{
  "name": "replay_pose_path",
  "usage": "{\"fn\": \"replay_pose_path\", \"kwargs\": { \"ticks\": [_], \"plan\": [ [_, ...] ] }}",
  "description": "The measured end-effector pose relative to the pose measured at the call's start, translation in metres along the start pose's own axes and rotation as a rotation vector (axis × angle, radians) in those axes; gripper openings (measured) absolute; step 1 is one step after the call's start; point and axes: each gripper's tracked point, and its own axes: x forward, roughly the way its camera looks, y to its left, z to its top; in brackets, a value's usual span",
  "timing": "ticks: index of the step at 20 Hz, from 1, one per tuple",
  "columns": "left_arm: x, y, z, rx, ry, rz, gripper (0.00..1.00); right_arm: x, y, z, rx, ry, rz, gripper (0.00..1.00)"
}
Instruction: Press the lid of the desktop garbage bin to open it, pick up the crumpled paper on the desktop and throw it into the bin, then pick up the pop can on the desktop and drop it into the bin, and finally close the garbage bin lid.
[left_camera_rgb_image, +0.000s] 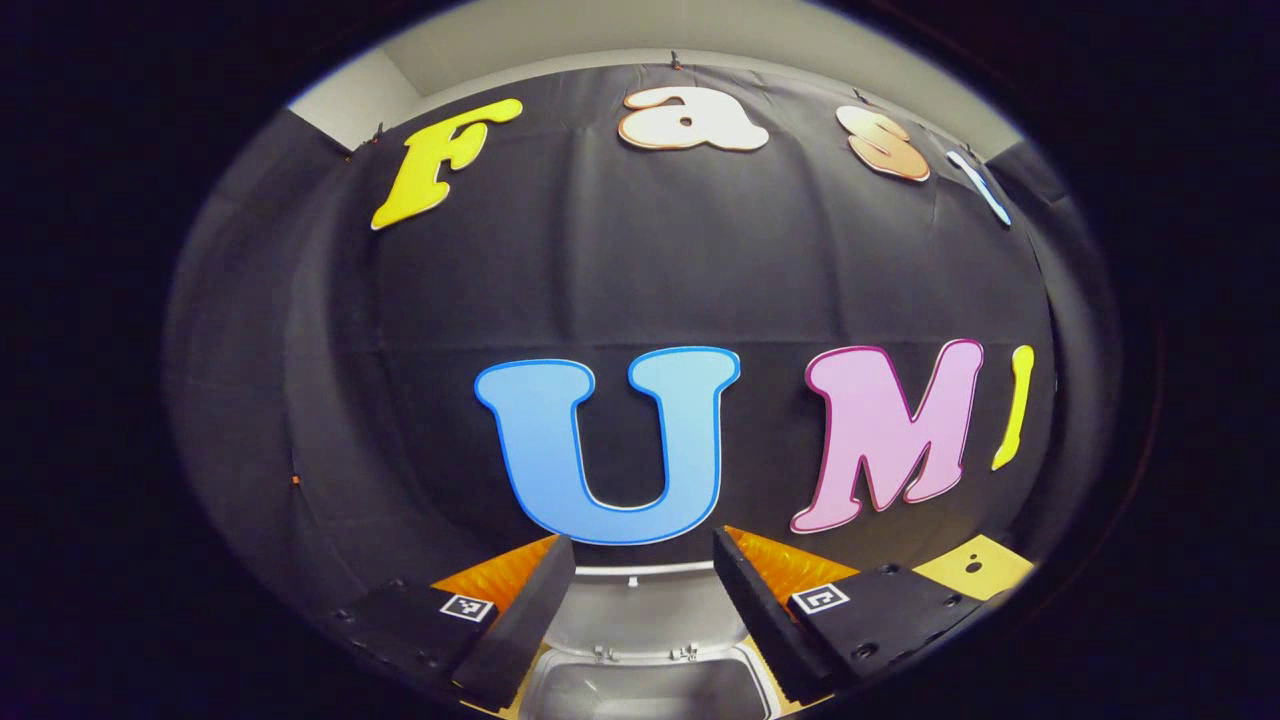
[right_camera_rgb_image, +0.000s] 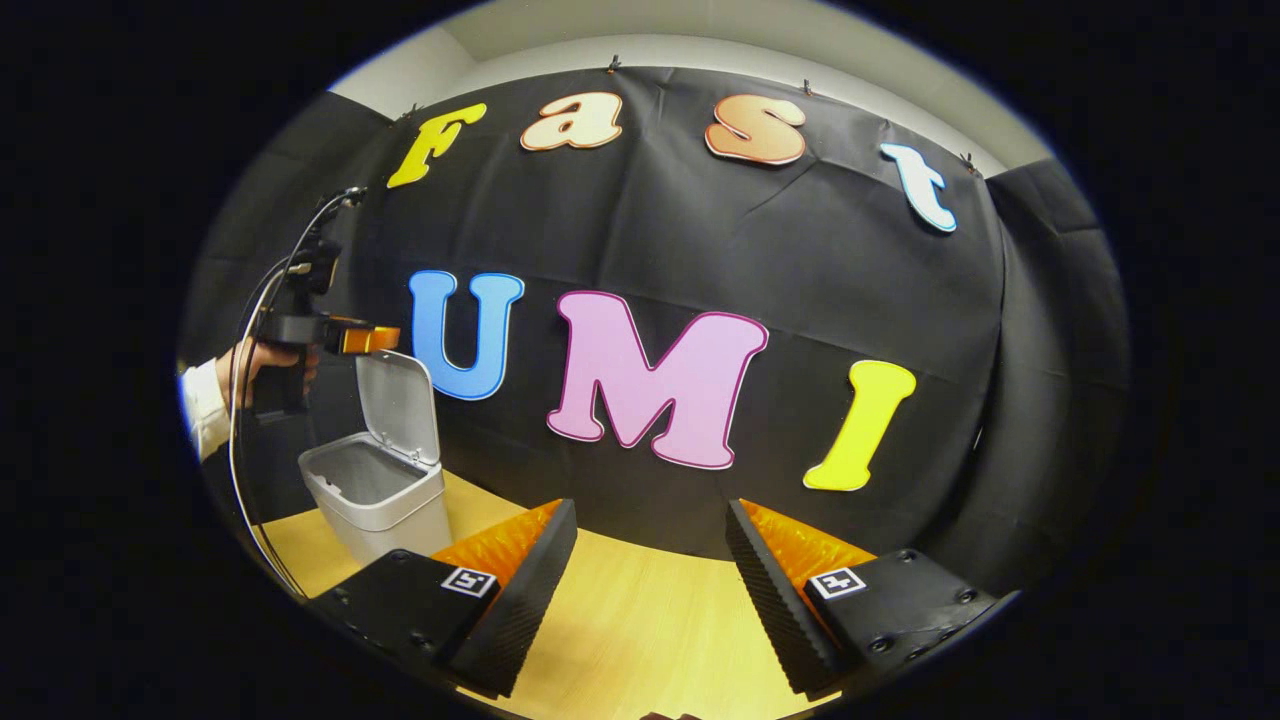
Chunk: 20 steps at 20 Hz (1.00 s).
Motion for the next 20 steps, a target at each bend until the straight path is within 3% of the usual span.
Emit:
{"fn": "replay_pose_path", "kwargs": {
  "ticks": [4,8,20],
  "plan": [
    [0.033,0.004,-0.027,0.07,0.092,-0.009,0.9,-0.003,-0.009,0.005,-0.005,-0.01,-0.03,0.97],
    [0.036,0.003,-0.044,0.017,0.128,-0.022,0.9,-0.007,-0.016,0.003,-0.007,-0.003,-0.051,0.97],
    [-0.056,0.002,-0.093,-0.009,0.198,0.051,0.91,-0.001,0.007,-0.004,-0.001,0.025,-0.005,0.97]
  ]
}}
